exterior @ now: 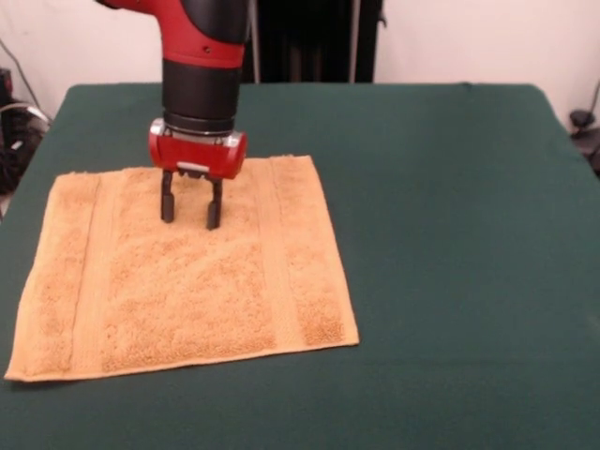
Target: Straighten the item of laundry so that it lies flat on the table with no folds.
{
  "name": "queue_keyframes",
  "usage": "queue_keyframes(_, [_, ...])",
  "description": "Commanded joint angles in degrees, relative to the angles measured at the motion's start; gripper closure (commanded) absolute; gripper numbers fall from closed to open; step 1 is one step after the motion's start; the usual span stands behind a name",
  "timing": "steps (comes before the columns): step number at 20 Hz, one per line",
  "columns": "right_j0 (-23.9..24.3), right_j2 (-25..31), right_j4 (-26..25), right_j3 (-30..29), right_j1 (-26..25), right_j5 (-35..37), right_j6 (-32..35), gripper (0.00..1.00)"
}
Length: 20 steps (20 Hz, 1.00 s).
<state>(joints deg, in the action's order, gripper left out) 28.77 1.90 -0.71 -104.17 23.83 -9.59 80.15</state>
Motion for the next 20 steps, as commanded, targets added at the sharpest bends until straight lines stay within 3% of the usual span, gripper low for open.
queue_keyframes(1, [-4.45,6.66,2.21,-14.53,-4.89,8.52,15.85,0.0])
queue_keyframes(8, [-5.2,6.39,3.85,-14.34,-4.0,10.97,14.46,0.0])
queue_keyframes(12, [-6.08,5.17,2.66,-12.68,-7.08,8.93,12.55,0.0])
queue_keyframes(17, [0.99,5.61,-7.09,-10.92,-8.05,5.75,5.28,0.0])
queue_keyframes(20, [5.43,8.02,-9.47,-14.45,-0.15,11.58,3.69,0.0])
